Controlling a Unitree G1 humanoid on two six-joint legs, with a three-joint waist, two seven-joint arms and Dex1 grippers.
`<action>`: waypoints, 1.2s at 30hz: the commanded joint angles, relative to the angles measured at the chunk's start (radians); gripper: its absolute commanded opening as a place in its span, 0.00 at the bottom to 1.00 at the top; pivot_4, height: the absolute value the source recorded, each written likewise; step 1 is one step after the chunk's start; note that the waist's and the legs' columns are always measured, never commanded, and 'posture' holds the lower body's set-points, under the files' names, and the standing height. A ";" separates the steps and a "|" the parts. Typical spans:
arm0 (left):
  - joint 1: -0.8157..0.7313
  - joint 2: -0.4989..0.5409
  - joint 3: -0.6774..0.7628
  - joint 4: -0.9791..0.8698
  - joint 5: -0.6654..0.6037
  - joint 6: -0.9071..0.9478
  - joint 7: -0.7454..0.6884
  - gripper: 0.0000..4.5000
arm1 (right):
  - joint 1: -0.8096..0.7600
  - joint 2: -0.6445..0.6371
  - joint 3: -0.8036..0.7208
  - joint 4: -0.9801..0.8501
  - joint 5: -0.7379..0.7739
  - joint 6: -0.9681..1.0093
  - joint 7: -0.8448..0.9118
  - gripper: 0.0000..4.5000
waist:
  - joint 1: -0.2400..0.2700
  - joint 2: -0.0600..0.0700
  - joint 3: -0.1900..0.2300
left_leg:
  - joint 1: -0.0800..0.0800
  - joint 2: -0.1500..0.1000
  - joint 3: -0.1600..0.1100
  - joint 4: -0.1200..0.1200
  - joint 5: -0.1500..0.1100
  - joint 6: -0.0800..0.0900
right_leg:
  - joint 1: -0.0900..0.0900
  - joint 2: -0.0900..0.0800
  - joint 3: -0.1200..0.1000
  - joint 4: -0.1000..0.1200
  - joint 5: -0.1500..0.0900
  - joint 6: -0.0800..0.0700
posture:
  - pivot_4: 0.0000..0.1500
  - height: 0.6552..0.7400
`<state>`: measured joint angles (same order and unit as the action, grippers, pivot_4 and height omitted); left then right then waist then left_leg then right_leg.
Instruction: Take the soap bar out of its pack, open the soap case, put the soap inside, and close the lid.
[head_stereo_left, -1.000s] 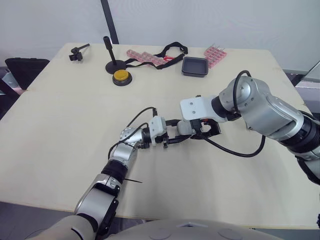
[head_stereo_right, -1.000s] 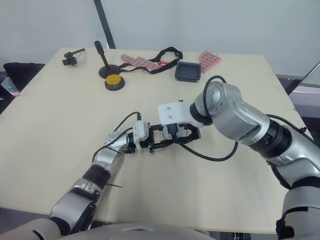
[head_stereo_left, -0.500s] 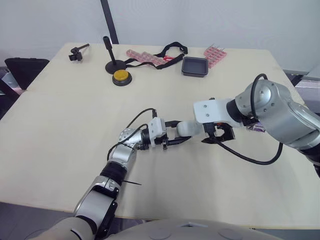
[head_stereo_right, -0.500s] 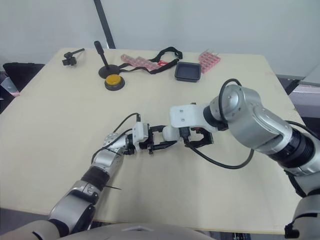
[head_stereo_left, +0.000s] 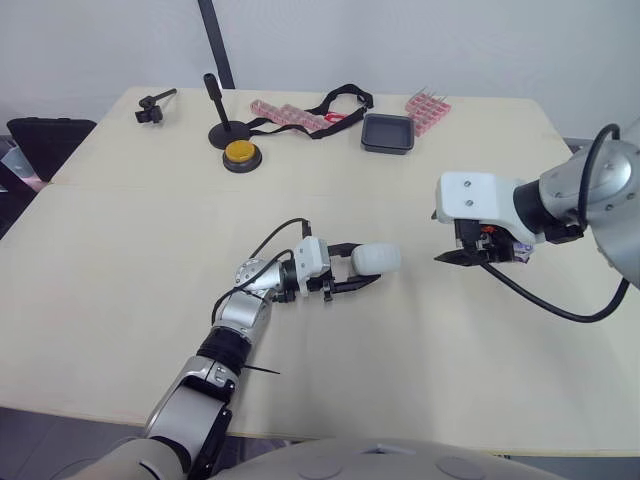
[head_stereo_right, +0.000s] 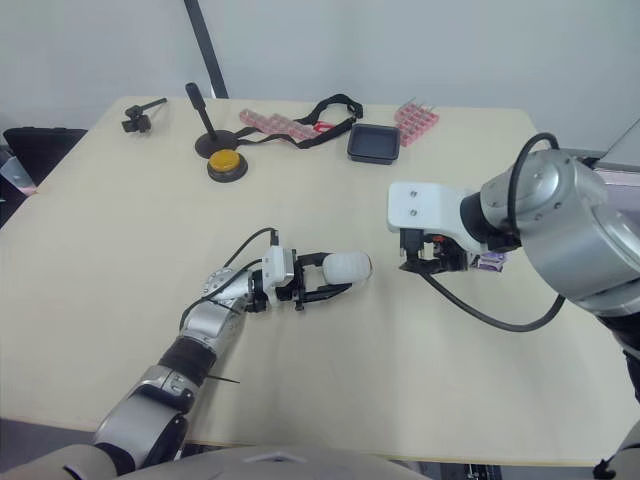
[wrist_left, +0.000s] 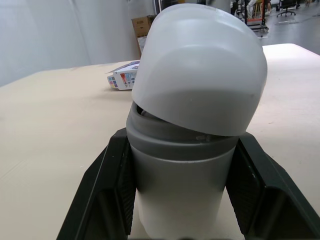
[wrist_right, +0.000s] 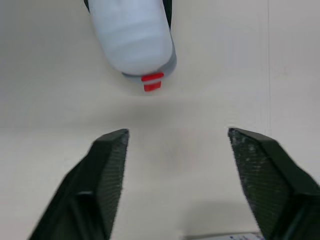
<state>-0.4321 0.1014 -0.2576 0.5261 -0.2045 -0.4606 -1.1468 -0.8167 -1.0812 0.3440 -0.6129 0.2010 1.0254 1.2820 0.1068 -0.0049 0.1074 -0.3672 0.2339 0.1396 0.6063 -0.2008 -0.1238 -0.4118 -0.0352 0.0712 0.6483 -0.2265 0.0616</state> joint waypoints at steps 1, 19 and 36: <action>0.018 0.021 -0.024 0.023 0.025 0.021 -0.020 0.43 | -0.005 0.030 -0.089 -0.039 0.077 0.009 -0.017 0.45 | 0.000 0.000 0.000 | 0.000 0.000 0.000 0.000 0.000 0.000 | 0.000 0.000 0.000 0.000 0.000 0.000 | 1.00 0.99; 0.014 0.012 -0.024 0.028 0.028 0.017 -0.013 0.43 | 0.039 0.151 -0.115 -0.064 0.288 0.039 -0.120 0.01 | 0.001 0.000 0.000 | 0.000 0.000 0.001 0.000 0.000 0.000 | 0.000 0.001 0.000 -0.001 0.000 0.000 | 1.00 0.99; 0.022 0.003 -0.019 0.031 0.022 0.027 -0.012 0.43 | 0.003 0.158 0.012 -0.011 0.245 0.002 -0.169 0.01 | 0.003 0.000 0.000 | 0.000 -0.001 0.001 -0.001 0.000 -0.001 | 0.000 0.001 0.000 -0.001 0.000 0.000 | 1.00 0.99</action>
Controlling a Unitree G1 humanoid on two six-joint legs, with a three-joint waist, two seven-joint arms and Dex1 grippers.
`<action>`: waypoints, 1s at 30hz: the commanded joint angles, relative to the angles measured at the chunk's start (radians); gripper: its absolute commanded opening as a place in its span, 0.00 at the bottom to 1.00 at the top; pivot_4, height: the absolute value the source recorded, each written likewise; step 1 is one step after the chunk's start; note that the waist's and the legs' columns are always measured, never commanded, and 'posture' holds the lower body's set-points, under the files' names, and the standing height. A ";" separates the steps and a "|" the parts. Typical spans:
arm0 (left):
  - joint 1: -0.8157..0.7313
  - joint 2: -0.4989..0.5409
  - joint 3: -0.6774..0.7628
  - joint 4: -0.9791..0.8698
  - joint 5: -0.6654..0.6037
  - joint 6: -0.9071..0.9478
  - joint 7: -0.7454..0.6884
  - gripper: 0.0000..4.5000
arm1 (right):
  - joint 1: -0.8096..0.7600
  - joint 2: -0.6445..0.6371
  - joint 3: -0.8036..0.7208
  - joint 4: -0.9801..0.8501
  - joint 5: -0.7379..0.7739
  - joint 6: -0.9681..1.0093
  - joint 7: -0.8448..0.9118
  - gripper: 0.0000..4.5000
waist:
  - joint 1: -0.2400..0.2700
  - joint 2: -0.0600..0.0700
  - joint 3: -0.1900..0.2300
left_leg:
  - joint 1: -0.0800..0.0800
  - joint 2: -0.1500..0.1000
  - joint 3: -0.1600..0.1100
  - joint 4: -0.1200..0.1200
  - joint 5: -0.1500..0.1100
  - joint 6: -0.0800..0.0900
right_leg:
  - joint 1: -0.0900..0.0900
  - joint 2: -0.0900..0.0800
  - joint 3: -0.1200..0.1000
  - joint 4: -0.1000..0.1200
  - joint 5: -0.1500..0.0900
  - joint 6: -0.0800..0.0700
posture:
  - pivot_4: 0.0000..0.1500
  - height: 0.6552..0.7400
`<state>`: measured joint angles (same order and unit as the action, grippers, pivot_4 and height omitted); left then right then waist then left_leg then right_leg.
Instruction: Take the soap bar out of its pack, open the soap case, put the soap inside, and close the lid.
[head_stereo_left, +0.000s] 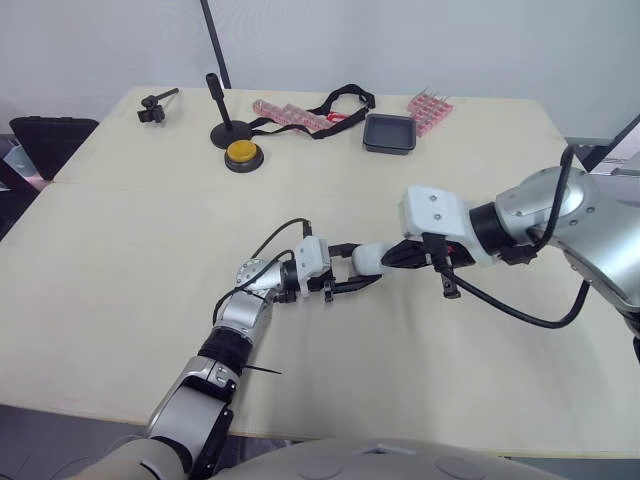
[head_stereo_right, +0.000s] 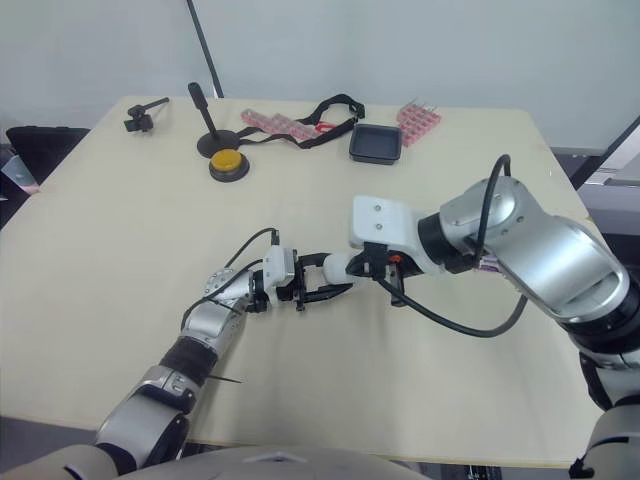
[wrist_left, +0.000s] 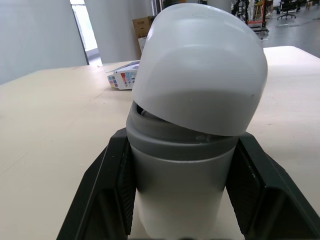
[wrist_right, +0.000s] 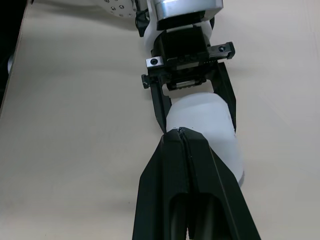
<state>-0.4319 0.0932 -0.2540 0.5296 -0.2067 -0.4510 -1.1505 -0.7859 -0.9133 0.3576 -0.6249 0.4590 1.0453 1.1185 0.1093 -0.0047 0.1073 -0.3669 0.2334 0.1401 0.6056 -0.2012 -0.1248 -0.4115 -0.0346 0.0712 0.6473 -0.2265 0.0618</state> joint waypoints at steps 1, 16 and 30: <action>0.020 0.011 -0.022 0.028 0.025 0.016 -0.008 0.43 | -0.029 -0.008 0.004 0.005 -0.018 -0.021 -0.007 0.01 | 0.000 0.000 0.000 | 0.000 0.000 0.000 0.000 0.000 0.000 | 0.000 0.000 0.000 0.000 0.000 0.000 | 1.00 0.99; 0.016 0.014 -0.025 0.028 0.033 0.005 -0.006 0.43 | -0.033 0.002 0.057 0.030 -0.061 -0.048 -0.027 0.01 | 0.000 0.000 0.000 | 0.000 0.000 0.000 0.000 0.000 0.000 | 0.000 0.000 0.000 0.000 0.000 0.000 | 1.00 0.99; 0.018 0.019 -0.026 0.023 0.035 0.000 -0.002 0.43 | -0.035 0.030 0.094 0.066 -0.092 -0.060 -0.045 0.01 | -0.003 0.000 0.000 | 0.001 0.000 0.000 0.000 0.000 0.000 | 0.001 -0.001 0.000 0.000 0.000 0.000 | 1.00 0.99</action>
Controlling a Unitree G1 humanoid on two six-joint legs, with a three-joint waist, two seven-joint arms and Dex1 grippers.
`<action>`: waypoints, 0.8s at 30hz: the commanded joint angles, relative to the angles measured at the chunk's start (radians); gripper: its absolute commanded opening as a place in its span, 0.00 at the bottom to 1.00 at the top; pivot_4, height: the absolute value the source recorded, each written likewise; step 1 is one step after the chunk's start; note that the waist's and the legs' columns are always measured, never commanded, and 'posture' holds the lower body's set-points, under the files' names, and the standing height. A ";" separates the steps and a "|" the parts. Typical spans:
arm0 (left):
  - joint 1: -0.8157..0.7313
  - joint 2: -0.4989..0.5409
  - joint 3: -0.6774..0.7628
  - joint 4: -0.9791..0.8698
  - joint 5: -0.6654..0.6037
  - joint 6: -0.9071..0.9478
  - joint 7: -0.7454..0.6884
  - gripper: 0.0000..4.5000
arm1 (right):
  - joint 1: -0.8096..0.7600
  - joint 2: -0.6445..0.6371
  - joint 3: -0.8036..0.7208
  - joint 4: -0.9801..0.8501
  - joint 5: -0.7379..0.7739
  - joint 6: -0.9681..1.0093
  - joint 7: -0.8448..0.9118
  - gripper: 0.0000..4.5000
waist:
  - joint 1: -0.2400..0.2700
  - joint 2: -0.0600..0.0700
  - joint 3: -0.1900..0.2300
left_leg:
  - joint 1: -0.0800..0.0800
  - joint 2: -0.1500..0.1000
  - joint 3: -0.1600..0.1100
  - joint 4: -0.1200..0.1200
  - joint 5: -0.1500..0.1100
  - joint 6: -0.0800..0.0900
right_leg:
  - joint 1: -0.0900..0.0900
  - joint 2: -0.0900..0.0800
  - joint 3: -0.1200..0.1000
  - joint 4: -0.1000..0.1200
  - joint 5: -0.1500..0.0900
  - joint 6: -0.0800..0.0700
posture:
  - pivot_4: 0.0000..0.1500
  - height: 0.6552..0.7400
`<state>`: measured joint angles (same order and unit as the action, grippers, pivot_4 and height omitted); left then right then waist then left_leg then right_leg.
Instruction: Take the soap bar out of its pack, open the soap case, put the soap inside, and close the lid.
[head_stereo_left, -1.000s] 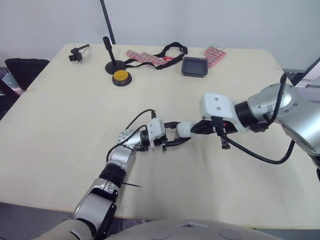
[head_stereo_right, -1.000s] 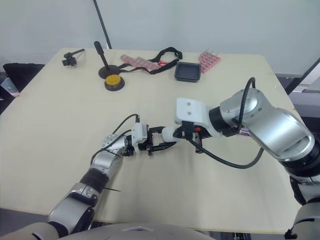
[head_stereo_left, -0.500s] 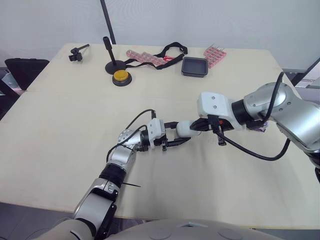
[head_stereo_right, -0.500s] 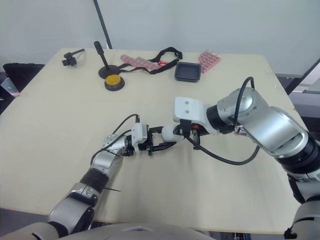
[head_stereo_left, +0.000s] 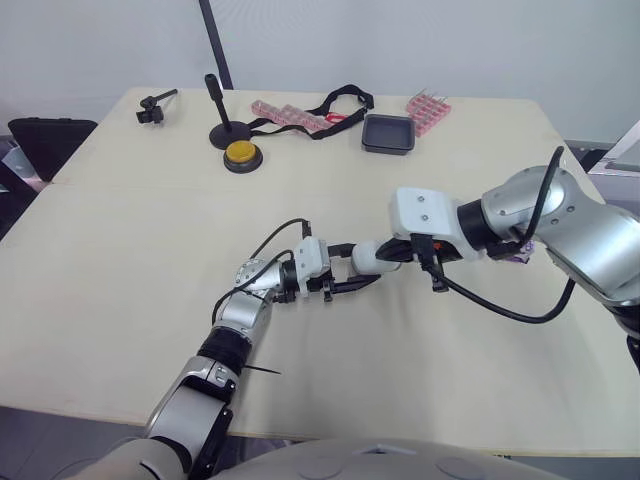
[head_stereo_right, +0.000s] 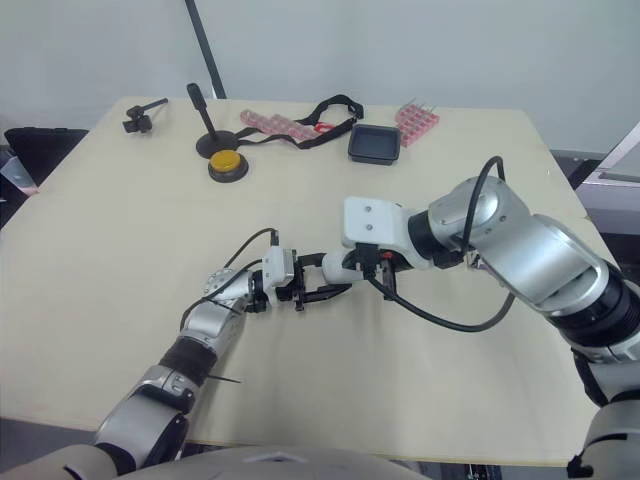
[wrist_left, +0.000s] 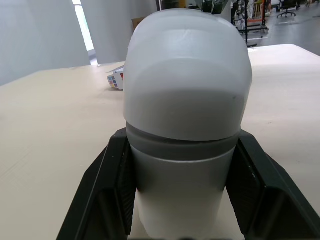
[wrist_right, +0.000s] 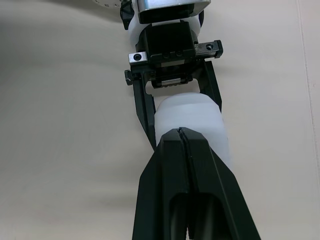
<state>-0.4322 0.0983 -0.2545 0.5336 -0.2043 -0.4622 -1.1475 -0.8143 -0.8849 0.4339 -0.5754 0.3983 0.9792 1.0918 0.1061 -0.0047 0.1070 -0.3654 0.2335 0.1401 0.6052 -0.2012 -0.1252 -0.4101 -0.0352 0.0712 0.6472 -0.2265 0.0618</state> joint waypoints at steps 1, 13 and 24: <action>0.019 0.014 -0.026 0.019 0.033 0.011 -0.004 0.43 | -0.005 0.001 0.020 0.019 -0.035 0.003 -0.018 0.01 | 0.000 0.000 0.000 | 0.000 0.000 0.000 0.000 0.000 0.000 | 0.000 0.000 0.000 0.000 0.000 0.000 | 1.00 0.99; 0.027 0.017 -0.030 0.010 0.031 0.011 -0.005 0.43 | 0.004 -0.007 0.031 0.078 -0.082 -0.039 -0.024 0.01 | 0.000 -0.001 -0.001 | 0.001 0.000 0.000 0.000 0.000 0.000 | 0.001 0.000 0.000 0.000 0.000 0.000 | 1.00 0.99; 0.034 0.025 -0.032 -0.002 0.031 0.010 -0.007 0.43 | 0.034 0.005 0.056 0.104 -0.102 -0.047 -0.037 0.01 | -0.002 -0.001 -0.004 | 0.009 0.000 0.000 -0.008 -0.002 -0.004 | 0.011 -0.002 -0.001 -0.009 0.000 0.000 | 1.00 0.99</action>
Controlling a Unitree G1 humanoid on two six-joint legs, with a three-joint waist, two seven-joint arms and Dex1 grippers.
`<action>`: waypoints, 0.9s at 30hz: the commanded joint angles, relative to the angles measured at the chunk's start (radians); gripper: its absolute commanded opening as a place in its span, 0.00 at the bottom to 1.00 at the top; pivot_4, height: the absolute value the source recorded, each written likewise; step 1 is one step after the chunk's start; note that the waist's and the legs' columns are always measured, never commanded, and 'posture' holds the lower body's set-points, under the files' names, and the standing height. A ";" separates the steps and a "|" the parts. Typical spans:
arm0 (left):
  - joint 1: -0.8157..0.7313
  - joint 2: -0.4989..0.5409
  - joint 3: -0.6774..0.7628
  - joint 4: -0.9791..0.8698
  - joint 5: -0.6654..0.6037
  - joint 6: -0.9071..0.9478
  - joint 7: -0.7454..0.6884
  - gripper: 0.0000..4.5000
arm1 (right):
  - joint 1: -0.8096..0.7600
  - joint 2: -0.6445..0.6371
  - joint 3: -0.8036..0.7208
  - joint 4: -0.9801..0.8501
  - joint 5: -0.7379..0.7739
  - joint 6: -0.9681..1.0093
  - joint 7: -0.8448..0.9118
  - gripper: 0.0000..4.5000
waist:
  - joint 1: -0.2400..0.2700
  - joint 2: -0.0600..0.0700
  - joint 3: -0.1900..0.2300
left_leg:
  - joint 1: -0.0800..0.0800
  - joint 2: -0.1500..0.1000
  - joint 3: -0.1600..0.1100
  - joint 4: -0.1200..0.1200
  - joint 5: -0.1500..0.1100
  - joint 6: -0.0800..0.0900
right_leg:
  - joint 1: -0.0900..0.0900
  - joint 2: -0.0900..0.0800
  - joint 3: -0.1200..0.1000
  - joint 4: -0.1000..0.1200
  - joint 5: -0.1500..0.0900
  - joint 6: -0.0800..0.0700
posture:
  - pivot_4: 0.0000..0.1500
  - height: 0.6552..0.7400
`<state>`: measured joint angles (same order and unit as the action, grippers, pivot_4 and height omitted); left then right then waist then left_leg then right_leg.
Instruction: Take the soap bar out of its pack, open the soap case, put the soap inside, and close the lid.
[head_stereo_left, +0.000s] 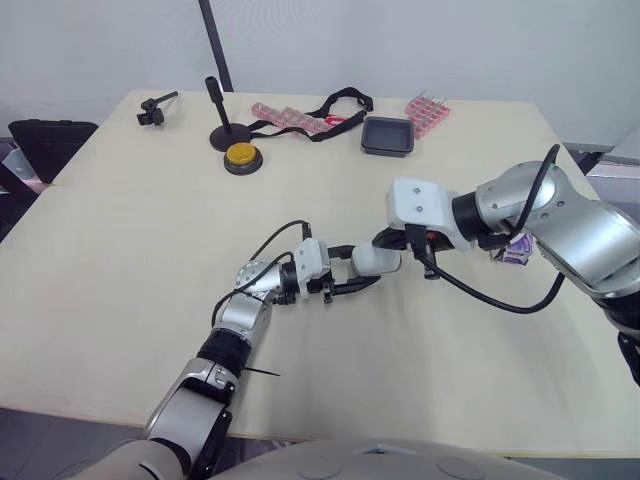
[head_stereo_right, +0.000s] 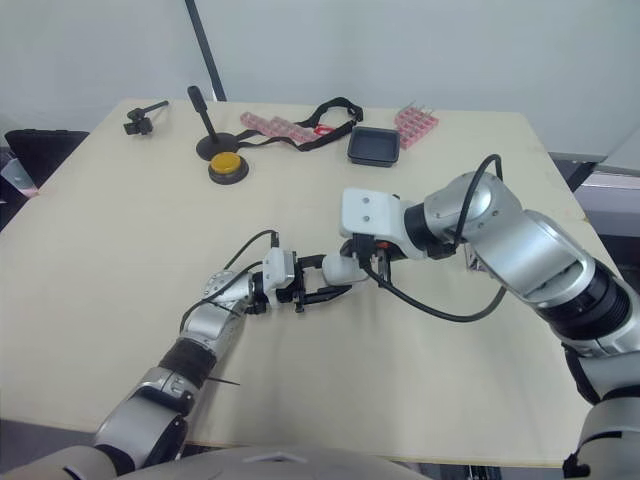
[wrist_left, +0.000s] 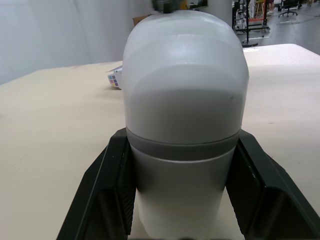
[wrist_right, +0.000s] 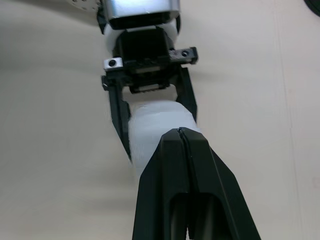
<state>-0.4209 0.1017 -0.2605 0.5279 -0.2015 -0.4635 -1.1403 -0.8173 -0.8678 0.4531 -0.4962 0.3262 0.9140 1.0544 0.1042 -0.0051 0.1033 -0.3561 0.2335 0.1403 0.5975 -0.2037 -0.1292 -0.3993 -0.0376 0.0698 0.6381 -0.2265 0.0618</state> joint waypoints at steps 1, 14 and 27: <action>0.023 0.023 -0.026 0.004 0.029 0.011 -0.013 0.43 | 0.046 -0.011 0.040 0.023 -0.035 0.015 0.001 0.01 | 0.001 -0.001 0.000 | 0.000 0.000 0.000 -0.001 0.000 0.000 | 0.001 0.000 0.000 -0.001 0.000 0.000 | 1.00 0.99; 0.017 0.028 -0.020 0.007 0.012 0.015 -0.009 0.43 | 0.060 -0.013 0.014 0.059 -0.082 -0.011 0.011 0.01 | 0.000 0.002 -0.002 | 0.001 0.000 0.001 -0.005 0.001 0.002 | 0.001 0.000 0.000 -0.005 0.000 0.000 | 1.00 0.99; 0.001 0.037 -0.015 0.030 0.015 0.011 -0.024 0.43 | 0.006 -0.052 -0.099 0.090 -0.072 -0.004 0.042 0.01 | 0.001 0.002 -0.001 | 0.000 0.000 0.002 -0.005 0.002 0.003 | 0.000 0.000 0.000 -0.005 0.000 0.000 | 1.00 0.99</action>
<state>-0.4319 0.1165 -0.2731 0.5238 -0.2056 -0.4659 -1.1592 -0.7865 -0.9063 0.4054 -0.3583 0.2312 0.8962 1.0878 0.1048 -0.0033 0.1023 -0.3561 0.2333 0.1418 0.5927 -0.2021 -0.1264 -0.3989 -0.0372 0.0695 0.6330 -0.2265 0.0618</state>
